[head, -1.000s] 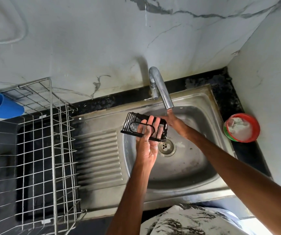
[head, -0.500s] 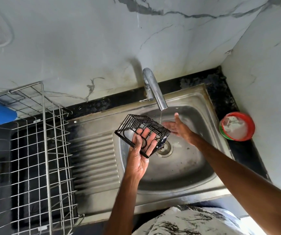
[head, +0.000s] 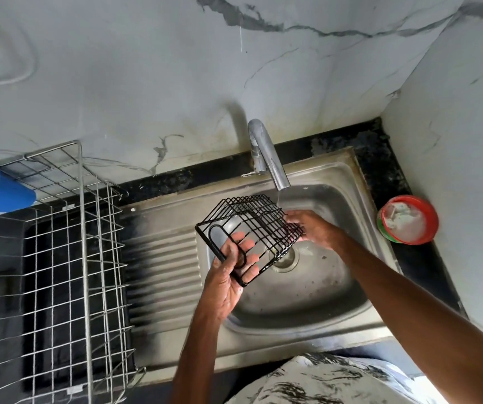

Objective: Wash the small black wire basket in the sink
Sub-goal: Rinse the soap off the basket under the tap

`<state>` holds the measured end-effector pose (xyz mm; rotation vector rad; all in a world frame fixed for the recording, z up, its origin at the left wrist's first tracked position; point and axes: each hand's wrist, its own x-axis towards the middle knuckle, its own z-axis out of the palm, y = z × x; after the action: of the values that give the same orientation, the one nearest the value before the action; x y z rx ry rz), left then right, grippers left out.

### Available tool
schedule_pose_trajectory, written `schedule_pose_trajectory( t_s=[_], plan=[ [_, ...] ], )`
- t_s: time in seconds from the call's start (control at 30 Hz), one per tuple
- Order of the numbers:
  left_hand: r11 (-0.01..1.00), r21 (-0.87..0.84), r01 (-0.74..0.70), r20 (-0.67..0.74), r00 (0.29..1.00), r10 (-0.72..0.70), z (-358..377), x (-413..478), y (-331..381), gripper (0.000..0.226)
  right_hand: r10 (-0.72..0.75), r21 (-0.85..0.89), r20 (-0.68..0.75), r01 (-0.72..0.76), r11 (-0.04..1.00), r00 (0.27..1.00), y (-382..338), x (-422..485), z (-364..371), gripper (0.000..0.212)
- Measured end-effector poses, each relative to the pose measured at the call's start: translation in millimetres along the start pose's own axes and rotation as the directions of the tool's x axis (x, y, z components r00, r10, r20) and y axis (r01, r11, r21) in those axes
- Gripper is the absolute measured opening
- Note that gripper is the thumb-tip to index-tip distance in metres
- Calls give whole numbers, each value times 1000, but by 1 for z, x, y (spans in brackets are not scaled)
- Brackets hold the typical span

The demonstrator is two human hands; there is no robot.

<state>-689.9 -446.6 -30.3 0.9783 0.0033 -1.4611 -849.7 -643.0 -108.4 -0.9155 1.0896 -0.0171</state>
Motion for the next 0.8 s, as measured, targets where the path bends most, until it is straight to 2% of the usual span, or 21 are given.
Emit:
schedule_pose_trajectory(
  t_s=[0.1, 0.17, 0.23, 0.3, 0.37, 0.47, 0.5, 0.57, 0.63, 0.73, 0.77, 0.8],
  plan=[
    [991, 131, 22, -30, 999, -18, -3, -6, 11, 74, 12, -24, 71, -10, 1000, 997, 5, -3, -13, 59],
    [964, 265, 9, -36, 999, 0, -7, -6, 17, 85, 16, -42, 46, -14, 999, 999, 8, -7, -17, 52],
    [908, 418, -14, -54, 998, 40, -10, -4, 26, 88, -18, -85, -38, 15, 996, 999, 13, -11, -19, 34],
    [851, 525, -24, -103, 990, 92, -10, 1, 35, 62, -46, -146, -168, 21, 989, 985, 15, -16, -19, 8],
    [788, 615, 1, -142, 984, 109, -2, 5, 42, 40, -61, -200, -269, 7, 980, 961, 15, -19, -22, 12],
    [642, 765, 44, -155, 981, 118, 16, 8, 49, 20, -77, -243, -327, -6, 970, 942, 11, -28, -24, 13],
    [583, 811, 52, -152, 981, 124, 20, 11, 50, 25, -95, -262, -345, 2, 965, 934, 8, -32, -25, 16],
    [437, 894, 97, -188, 967, 171, 22, 23, 54, 51, -151, -321, -387, 20, 947, 910, 2, -39, -28, 20],
    [320, 921, 222, -287, 942, 173, 22, 35, 61, 63, -196, -358, -440, 29, 933, 877, -4, -44, -32, 20],
    [281, 906, 318, -343, 938, 44, 28, 43, 71, 93, -237, -407, -481, 25, 913, 844, -6, -43, -40, 25],
    [281, 905, 320, -341, 940, 27, 30, 44, 71, 89, -240, -410, -471, 30, 912, 849, -9, -44, -41, 26],
    [274, 906, 323, -345, 938, 35, 31, 44, 70, 76, -217, -392, -447, 28, 919, 868, -9, -43, -45, 28]
  ],
)
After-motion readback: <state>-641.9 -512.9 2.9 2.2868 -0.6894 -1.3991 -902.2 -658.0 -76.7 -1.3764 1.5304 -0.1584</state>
